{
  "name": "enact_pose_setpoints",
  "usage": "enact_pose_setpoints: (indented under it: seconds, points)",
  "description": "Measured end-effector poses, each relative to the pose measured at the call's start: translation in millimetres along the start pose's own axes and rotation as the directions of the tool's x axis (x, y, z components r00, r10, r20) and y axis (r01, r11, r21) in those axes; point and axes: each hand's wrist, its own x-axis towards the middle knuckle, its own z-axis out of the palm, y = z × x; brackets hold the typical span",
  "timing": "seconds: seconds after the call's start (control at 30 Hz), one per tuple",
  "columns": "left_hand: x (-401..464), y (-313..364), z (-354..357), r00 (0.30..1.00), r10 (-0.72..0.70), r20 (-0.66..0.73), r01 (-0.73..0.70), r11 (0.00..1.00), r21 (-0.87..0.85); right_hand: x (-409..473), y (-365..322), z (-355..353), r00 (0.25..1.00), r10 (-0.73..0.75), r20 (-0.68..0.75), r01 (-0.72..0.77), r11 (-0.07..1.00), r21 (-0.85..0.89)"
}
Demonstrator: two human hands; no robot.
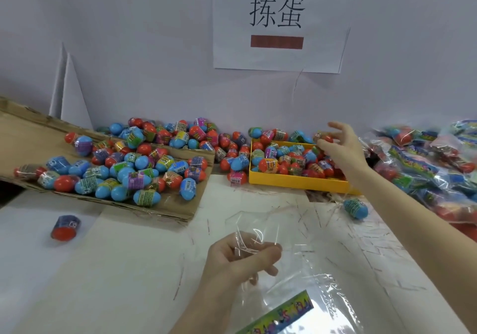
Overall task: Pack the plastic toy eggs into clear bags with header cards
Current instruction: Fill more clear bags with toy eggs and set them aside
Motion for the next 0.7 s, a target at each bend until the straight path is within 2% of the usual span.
enact_pose_setpoints:
  seconds: [0.03, 0.1, 0.23, 0.3, 0.33, 0.37, 0.43, 0.47, 0.57, 0.63, 0.7]
  points:
    - [-1.0, 0.1, 0.5, 1.000, 0.004, -0.006, -0.004, 1.000, 0.002, -12.8, -10.4, -2.8, 0.996, 0.015, 0.086, -0.029, 0.985, 0.171]
    - [-3.4, 0.9, 2.1, 1.000, 0.010, -0.005, -0.010, 1.000, 0.020, -42.2, -29.7, -10.6, 0.968, -0.027, 0.251, -0.070, 0.927, 0.368]
    - [-10.9, 5.5, 6.2, 0.999, 0.040, 0.029, -0.042, 0.997, 0.069, -99.0, -52.9, -28.7, 0.858, -0.231, 0.459, -0.034, 0.866, 0.499]
    - [-14.4, 7.6, 7.8, 0.997, 0.063, 0.053, -0.068, 0.993, 0.098, -118.7, -58.2, -33.8, 0.822, -0.253, 0.511, 0.008, 0.901, 0.434]
    - [-16.0, 8.3, 8.9, 0.995, 0.074, 0.064, -0.081, 0.991, 0.111, -126.8, -61.2, -35.4, 0.802, -0.293, 0.521, 0.116, 0.931, 0.346]
    - [-16.9, 8.6, 10.0, 0.994, 0.082, 0.074, -0.092, 0.987, 0.132, -133.8, -63.9, -36.3, 0.763, -0.367, 0.532, 0.293, 0.930, 0.221]
    - [-19.1, 10.4, 12.4, 0.992, 0.086, 0.090, -0.100, 0.980, 0.174, -142.4, -66.5, -36.0, 0.646, -0.492, 0.583, 0.621, 0.784, -0.026]
    - [-20.4, 11.2, 13.1, 0.992, 0.091, 0.088, -0.107, 0.977, 0.187, -144.1, -67.2, -35.7, 0.599, -0.511, 0.616, 0.711, 0.694, -0.115]
    - [-22.0, 12.2, 14.2, 0.989, 0.114, 0.096, -0.129, 0.979, 0.158, -143.3, -73.9, -35.1, 0.539, -0.475, 0.696, 0.804, 0.537, -0.256]
    - [-21.5, 11.9, 13.0, 0.989, 0.118, 0.092, -0.131, 0.979, 0.153, -141.8, -80.0, -35.2, 0.519, -0.412, 0.749, 0.810, 0.517, -0.277]
    - [-20.3, 10.2, 12.4, 0.989, 0.123, 0.081, -0.135, 0.977, 0.165, -138.0, -83.2, -35.8, 0.523, -0.304, 0.796, 0.778, 0.552, -0.300]
